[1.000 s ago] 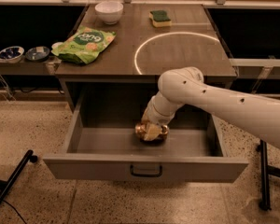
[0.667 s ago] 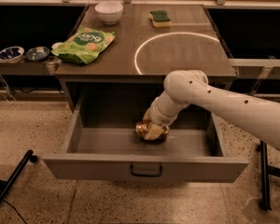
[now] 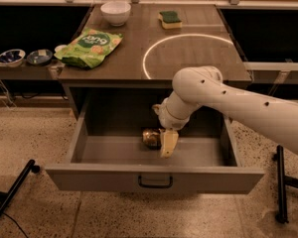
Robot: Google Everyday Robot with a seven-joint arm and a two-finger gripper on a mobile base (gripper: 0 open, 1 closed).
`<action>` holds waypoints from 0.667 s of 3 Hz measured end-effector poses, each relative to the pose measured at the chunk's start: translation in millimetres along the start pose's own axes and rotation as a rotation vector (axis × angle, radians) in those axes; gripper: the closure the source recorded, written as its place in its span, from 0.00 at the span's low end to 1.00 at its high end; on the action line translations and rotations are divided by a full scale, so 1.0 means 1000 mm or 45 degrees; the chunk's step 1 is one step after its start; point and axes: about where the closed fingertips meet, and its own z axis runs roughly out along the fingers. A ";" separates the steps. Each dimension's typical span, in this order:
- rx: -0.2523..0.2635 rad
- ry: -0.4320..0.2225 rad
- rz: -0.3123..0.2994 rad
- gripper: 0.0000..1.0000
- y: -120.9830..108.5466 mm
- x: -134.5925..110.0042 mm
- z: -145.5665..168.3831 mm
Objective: Place orange can into top drawer
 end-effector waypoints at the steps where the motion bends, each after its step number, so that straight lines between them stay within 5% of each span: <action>1: 0.073 0.061 -0.006 0.00 0.000 0.008 -0.044; 2: 0.085 0.068 -0.009 0.00 -0.001 0.007 -0.051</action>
Offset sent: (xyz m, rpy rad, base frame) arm -0.0041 -0.0220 0.0350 -0.0354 -0.0549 -0.0223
